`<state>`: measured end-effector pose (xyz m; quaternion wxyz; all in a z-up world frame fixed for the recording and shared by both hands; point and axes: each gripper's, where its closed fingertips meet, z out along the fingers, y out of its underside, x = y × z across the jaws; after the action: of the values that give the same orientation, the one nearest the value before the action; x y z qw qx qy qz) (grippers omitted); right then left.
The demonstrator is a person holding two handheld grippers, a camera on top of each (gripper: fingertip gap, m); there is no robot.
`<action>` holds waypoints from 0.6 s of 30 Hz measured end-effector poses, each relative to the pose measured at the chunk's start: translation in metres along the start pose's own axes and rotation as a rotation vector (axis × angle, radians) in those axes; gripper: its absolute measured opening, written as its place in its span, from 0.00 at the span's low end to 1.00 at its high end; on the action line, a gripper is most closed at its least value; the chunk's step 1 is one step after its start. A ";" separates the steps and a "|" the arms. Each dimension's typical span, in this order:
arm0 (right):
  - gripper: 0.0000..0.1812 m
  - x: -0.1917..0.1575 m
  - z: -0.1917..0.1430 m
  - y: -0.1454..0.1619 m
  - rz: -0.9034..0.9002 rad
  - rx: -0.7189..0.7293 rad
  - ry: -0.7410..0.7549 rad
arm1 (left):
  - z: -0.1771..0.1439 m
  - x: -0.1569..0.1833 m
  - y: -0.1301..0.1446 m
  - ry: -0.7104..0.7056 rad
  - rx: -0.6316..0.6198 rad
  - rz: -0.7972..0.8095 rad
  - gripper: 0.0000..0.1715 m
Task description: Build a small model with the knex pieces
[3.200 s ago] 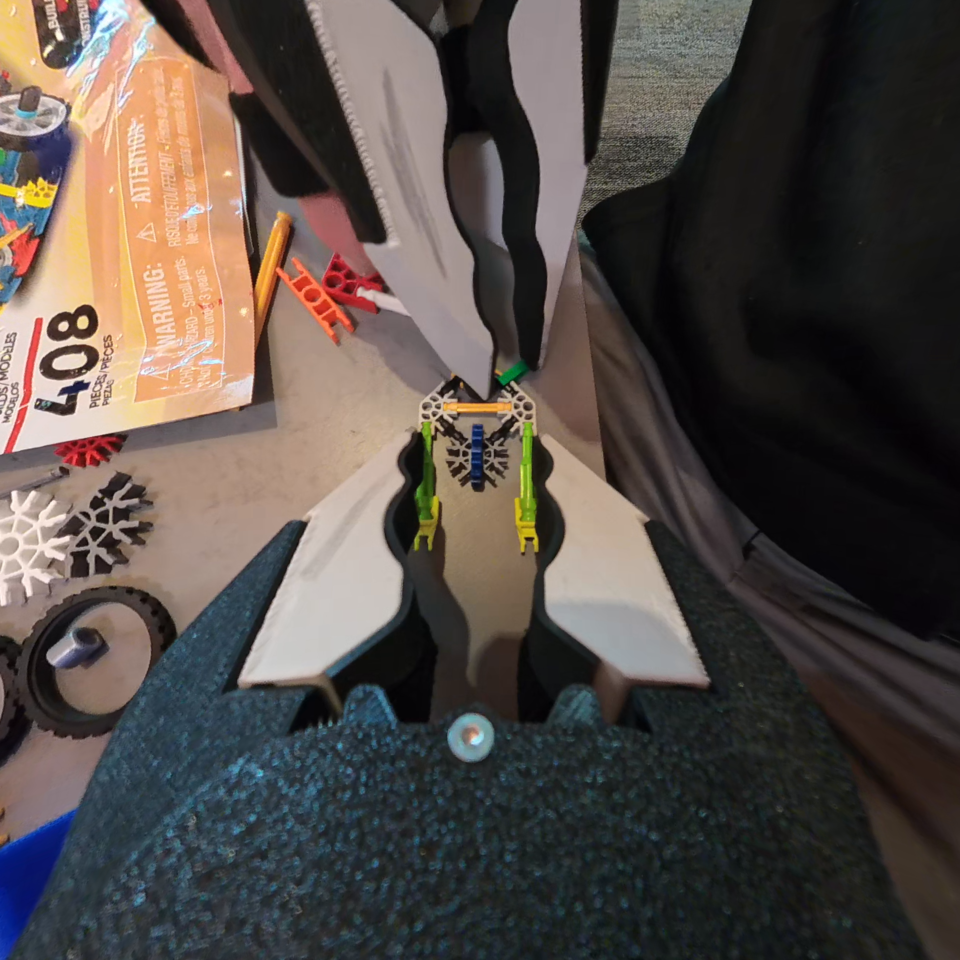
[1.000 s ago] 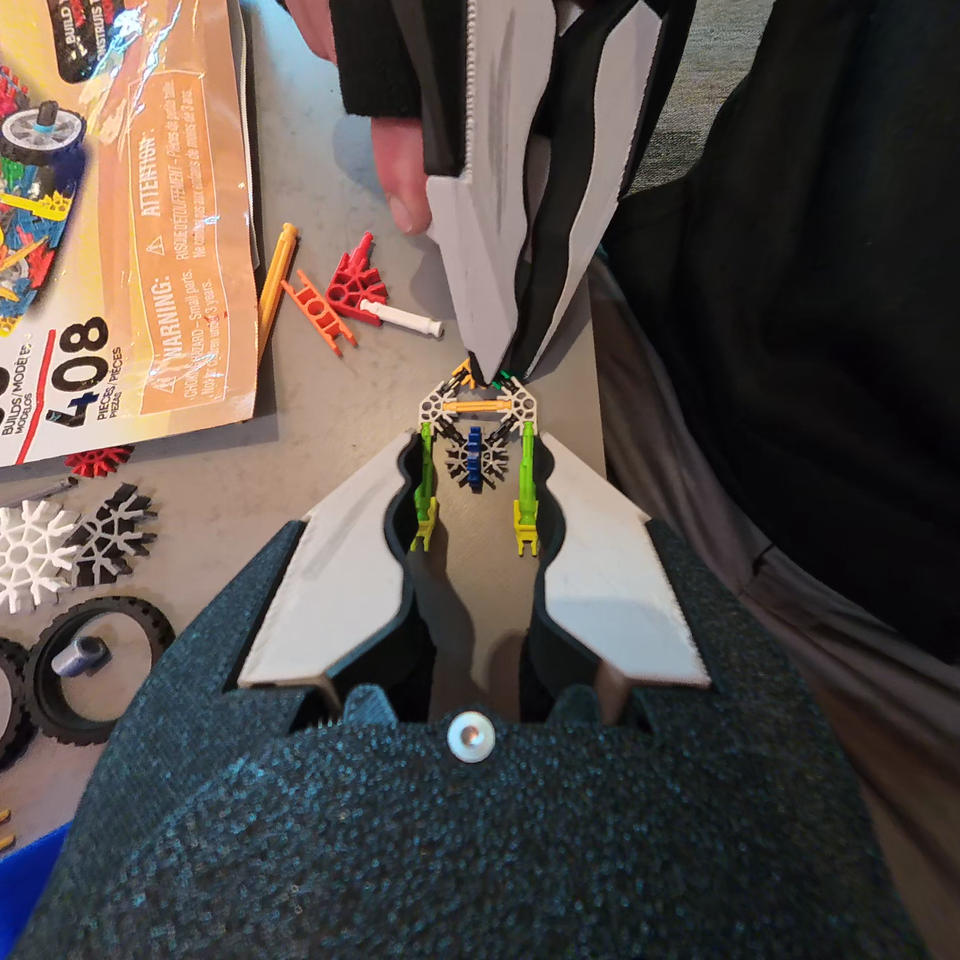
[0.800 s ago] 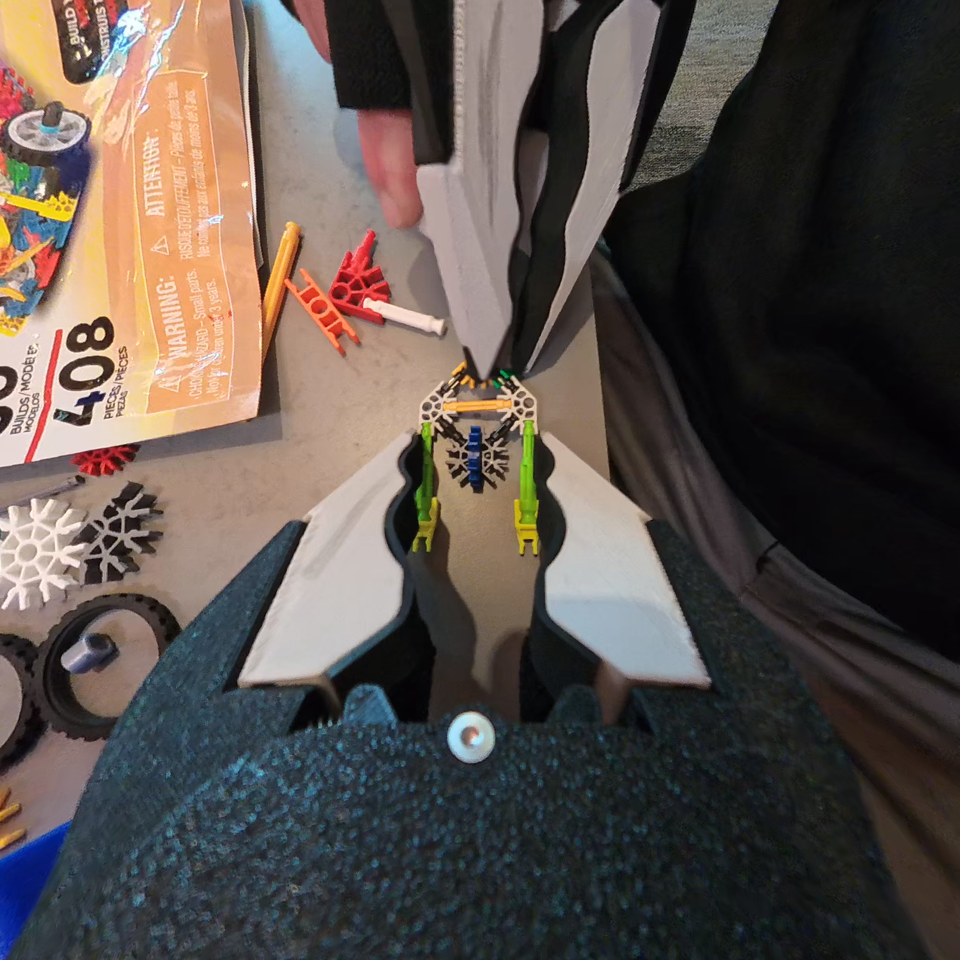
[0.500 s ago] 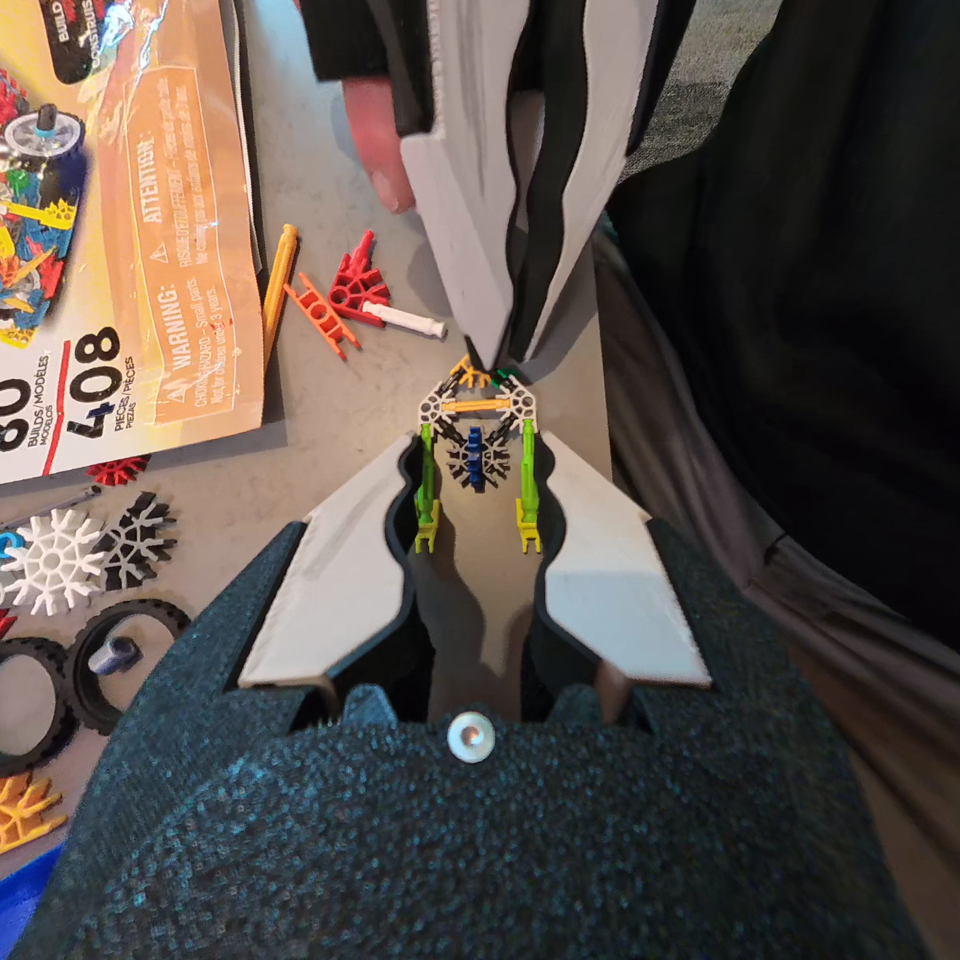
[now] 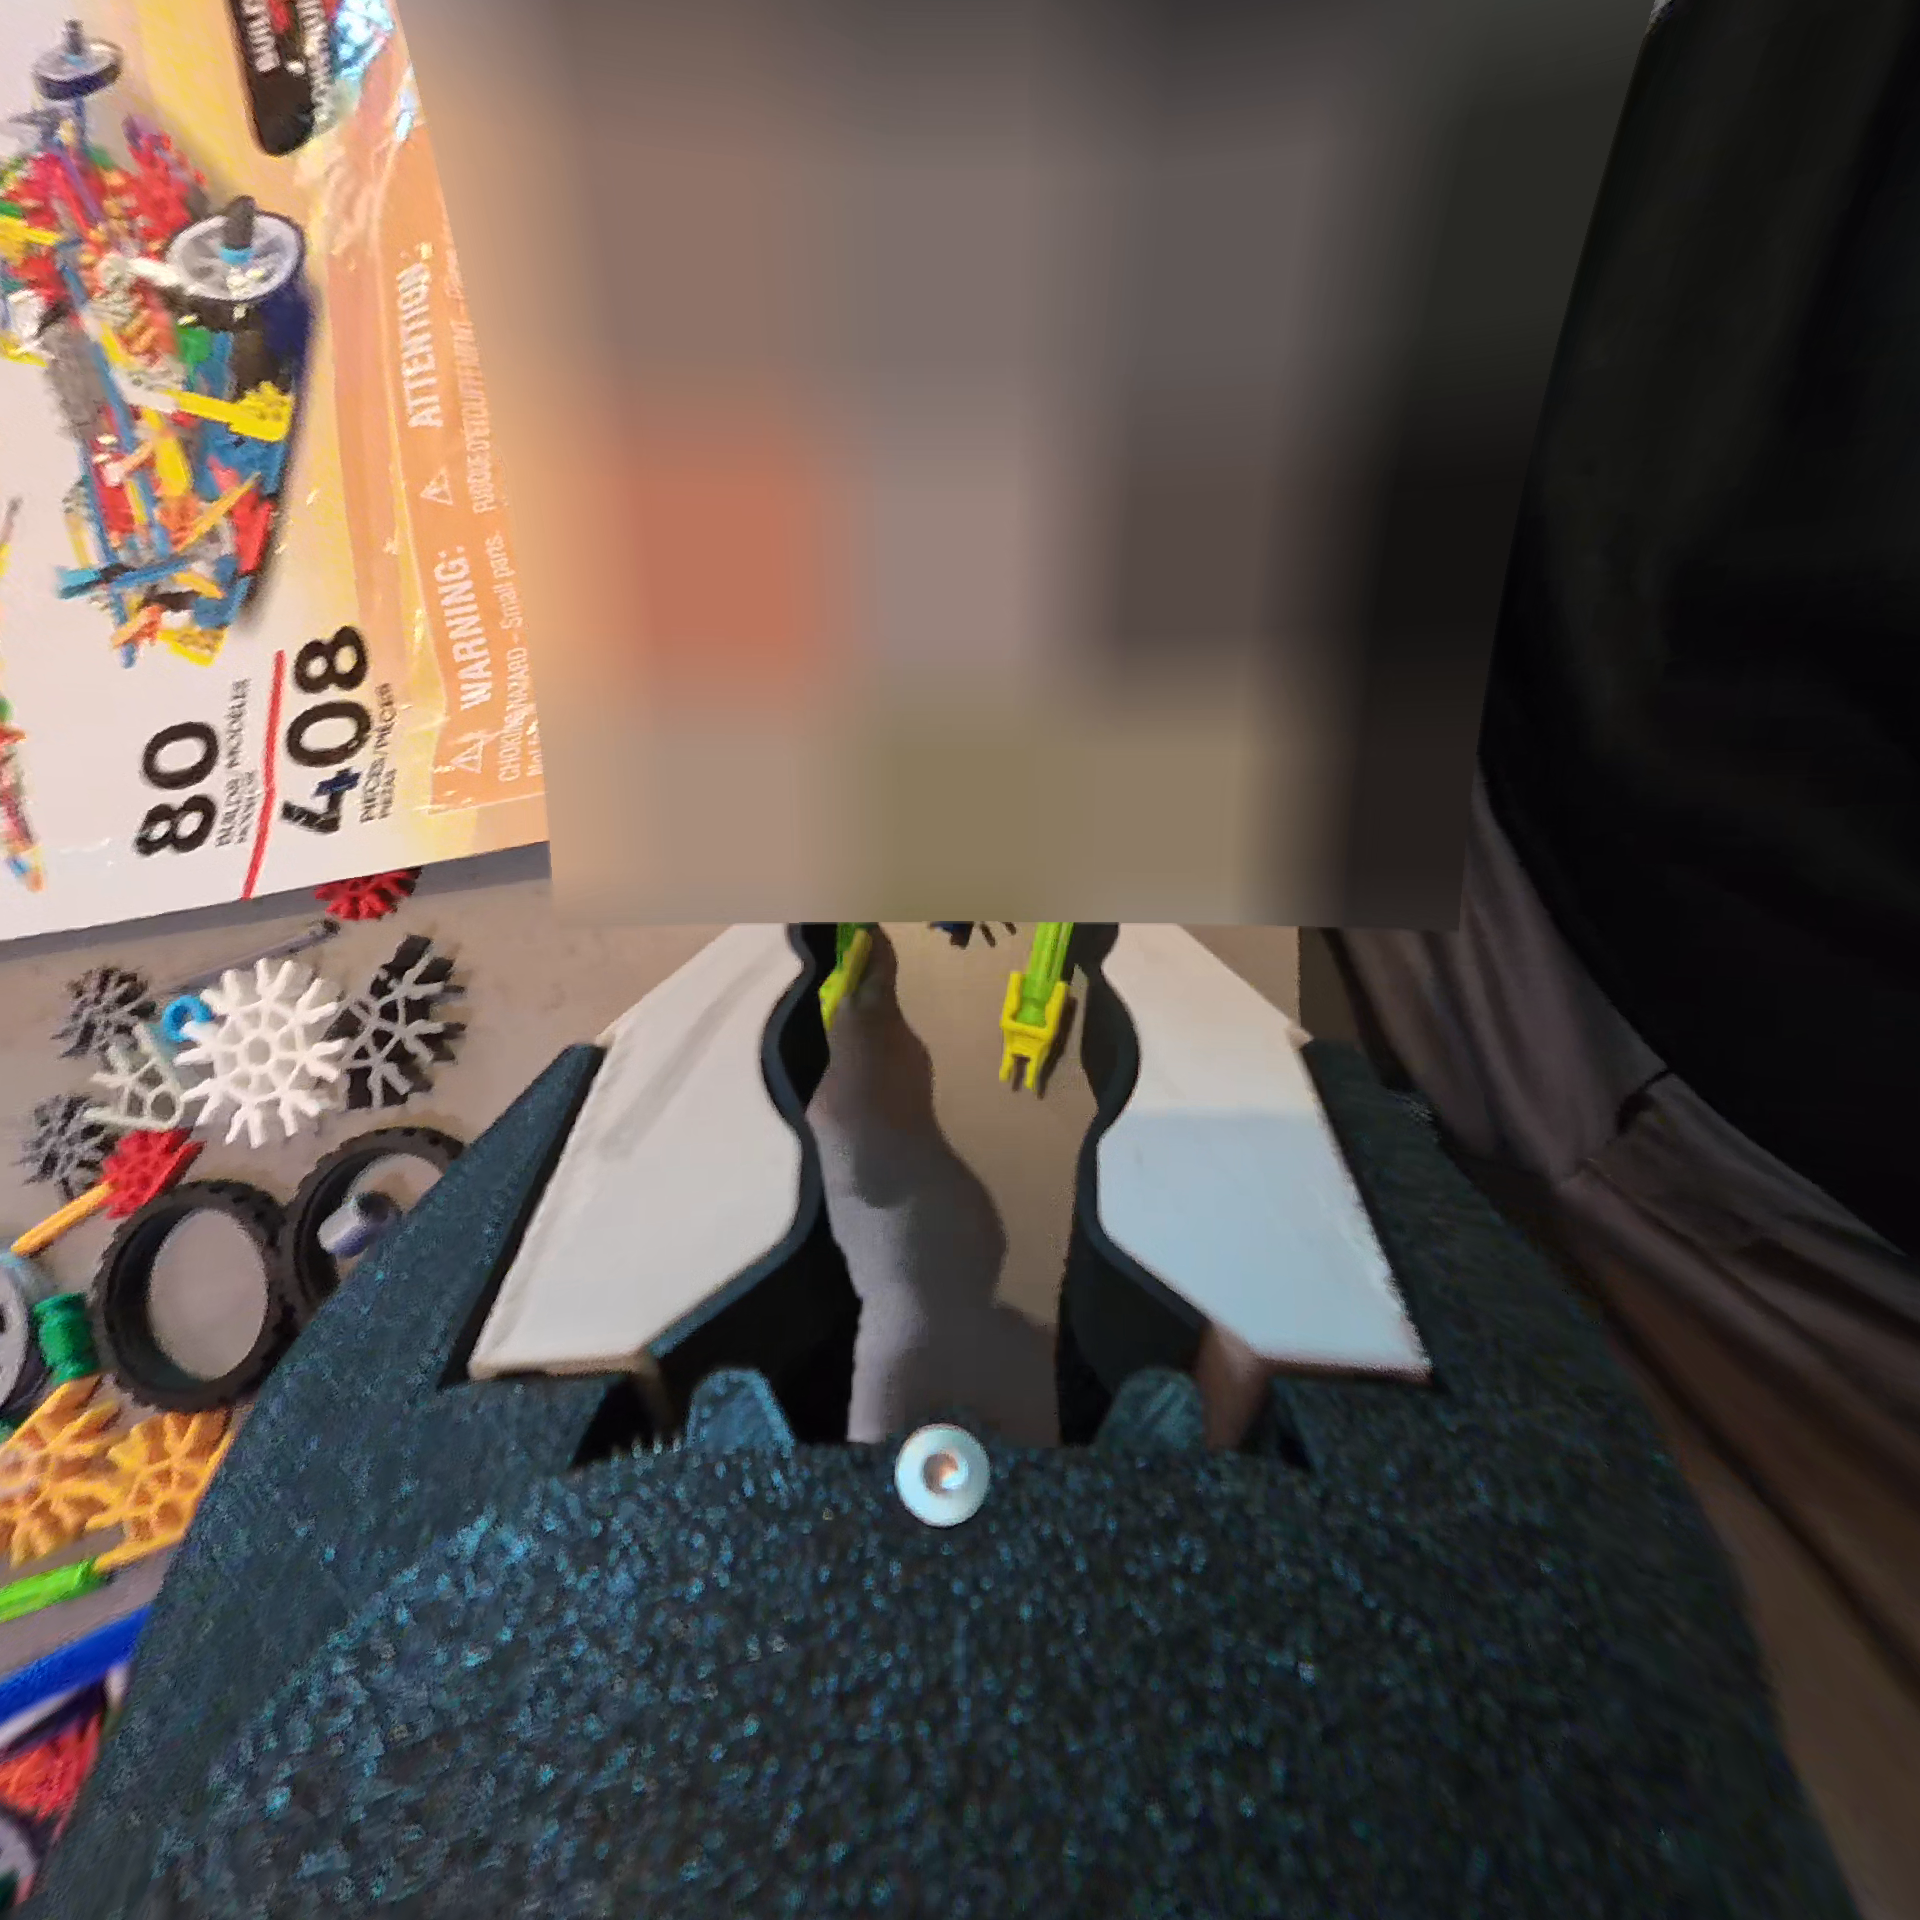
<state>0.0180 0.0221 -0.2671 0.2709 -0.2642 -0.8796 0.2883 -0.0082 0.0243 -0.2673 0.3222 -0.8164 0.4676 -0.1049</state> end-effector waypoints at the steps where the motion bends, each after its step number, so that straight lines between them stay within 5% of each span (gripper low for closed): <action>1: 0.05 0.000 0.000 0.000 0.013 0.005 -0.001 | -0.002 -0.001 0.001 -0.028 -0.003 0.001 0.26; 10: 0.03 0.002 0.000 0.001 0.027 0.003 -0.003 | -0.030 0.015 -0.022 -0.268 0.083 0.068 0.14; 18: 0.03 0.003 0.002 0.000 0.038 -0.028 -0.051 | -0.003 0.024 -0.017 -0.339 -0.024 0.182 0.06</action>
<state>0.0147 0.0235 -0.2674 0.2395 -0.2771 -0.8849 0.2878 0.0150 0.0091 -0.2571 0.3947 -0.7805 0.4799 0.0691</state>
